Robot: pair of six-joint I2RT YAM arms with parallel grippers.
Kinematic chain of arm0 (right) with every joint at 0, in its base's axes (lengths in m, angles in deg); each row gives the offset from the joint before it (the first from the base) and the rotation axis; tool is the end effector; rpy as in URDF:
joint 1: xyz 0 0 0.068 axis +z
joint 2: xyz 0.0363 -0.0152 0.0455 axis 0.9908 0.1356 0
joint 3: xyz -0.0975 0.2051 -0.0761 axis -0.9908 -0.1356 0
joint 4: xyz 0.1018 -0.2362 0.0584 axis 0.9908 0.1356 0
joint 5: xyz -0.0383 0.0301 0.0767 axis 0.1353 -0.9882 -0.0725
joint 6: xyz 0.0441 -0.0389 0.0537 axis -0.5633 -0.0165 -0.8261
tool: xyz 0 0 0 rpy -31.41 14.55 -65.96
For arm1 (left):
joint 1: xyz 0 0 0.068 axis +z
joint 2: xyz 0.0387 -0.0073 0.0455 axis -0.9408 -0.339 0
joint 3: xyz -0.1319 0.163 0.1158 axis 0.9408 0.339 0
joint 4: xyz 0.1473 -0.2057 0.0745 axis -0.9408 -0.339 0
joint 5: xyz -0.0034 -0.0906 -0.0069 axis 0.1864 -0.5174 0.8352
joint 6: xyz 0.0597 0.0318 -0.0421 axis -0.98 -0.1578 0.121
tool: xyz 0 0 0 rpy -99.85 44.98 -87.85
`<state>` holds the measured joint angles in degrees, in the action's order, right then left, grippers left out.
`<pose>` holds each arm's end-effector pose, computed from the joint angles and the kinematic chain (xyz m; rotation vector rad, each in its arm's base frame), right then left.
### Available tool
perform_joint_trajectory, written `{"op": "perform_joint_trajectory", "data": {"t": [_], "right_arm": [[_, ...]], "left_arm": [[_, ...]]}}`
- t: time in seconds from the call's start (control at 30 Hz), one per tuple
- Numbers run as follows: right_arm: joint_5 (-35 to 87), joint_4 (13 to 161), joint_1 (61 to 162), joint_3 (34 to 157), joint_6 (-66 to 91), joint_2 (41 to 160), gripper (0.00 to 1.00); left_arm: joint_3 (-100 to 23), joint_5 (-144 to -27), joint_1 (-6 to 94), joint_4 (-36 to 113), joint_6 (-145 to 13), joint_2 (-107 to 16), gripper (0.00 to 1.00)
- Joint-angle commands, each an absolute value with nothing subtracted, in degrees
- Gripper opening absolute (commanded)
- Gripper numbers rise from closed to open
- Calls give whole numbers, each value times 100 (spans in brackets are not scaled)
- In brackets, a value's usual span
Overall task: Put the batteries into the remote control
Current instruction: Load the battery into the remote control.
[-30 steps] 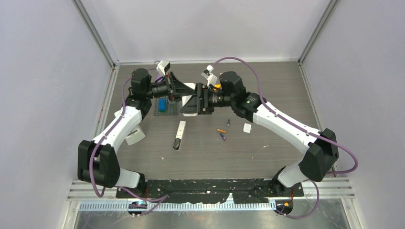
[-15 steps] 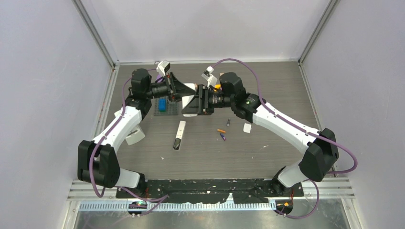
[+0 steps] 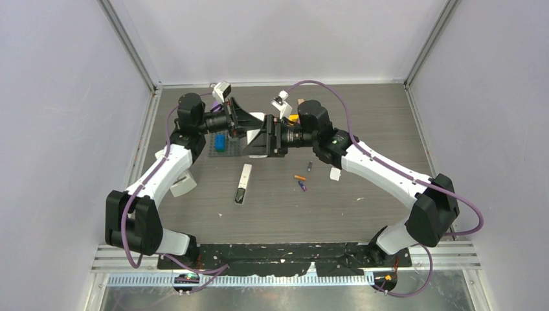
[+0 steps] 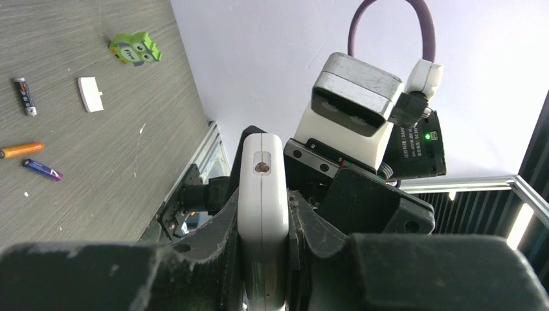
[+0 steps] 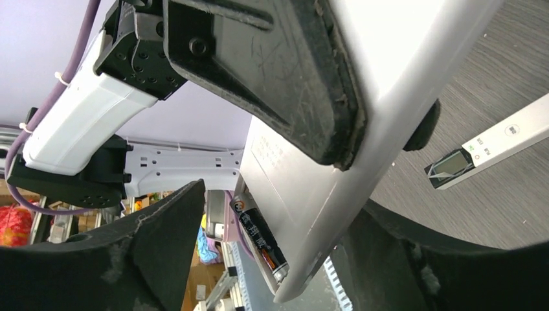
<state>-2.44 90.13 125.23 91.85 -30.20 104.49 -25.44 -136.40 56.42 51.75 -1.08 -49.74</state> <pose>0.2488 0.2881 0.3072 -0.4020 2.1466 1.6185 0.3178 -0.1384 0.2959 -0.1506 2.0757 -1.9244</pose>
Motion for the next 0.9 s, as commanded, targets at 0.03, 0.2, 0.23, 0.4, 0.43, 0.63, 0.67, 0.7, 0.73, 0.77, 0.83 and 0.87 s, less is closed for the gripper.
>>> {"op": "perform_joint_trajectory", "data": {"t": [0.03,0.2,0.23,0.4,0.43,0.63,0.67,0.7,0.73,0.77,0.83,0.87], "right_arm": [[-362,8156,12474,8936,-3177,10079,84],[-344,7797,12403,8676,-3357,9896,84],[-345,7676,12380,8577,-3434,9844,84],[-289,7489,12349,8430,-3508,9732,83],[-287,7484,12344,8432,-3516,9732,83],[-284,7468,12329,8399,-3633,9833,72],[-290,7431,12322,8365,-3676,9850,71],[-291,7384,12318,8338,-3705,9849,67],[-295,7283,12312,8282,-3769,9837,65],[-298,7257,12305,8261,-3796,9833,61],[-304,7233,12298,8238,-3804,9829,57],[-303,7219,12299,8233,-3809,9834,56]], "left_arm": [[-2480,-13766,5630,5895,150,-4845,0],[-2430,-13754,5634,6160,213,-4852,0],[-2417,-13753,5637,6218,233,-4850,0],[-2368,-13746,5630,6434,297,-4805,0],[-2359,-13741,5630,6440,294,-4797,0],[-2340,-13740,5630,6554,286,-4726,0],[-2337,-13740,5630,6560,293,-4718,0],[-2343,-13735,5630,6572,290,-4720,0],[-2333,-13736,5630,6578,295,-4714,0],[-2327,-13732,5630,6596,306,-4712,0],[-2316,-13730,5631,6622,310,-4691,0],[-2309,-13729,5630,6626,307,-4693,0]]}}
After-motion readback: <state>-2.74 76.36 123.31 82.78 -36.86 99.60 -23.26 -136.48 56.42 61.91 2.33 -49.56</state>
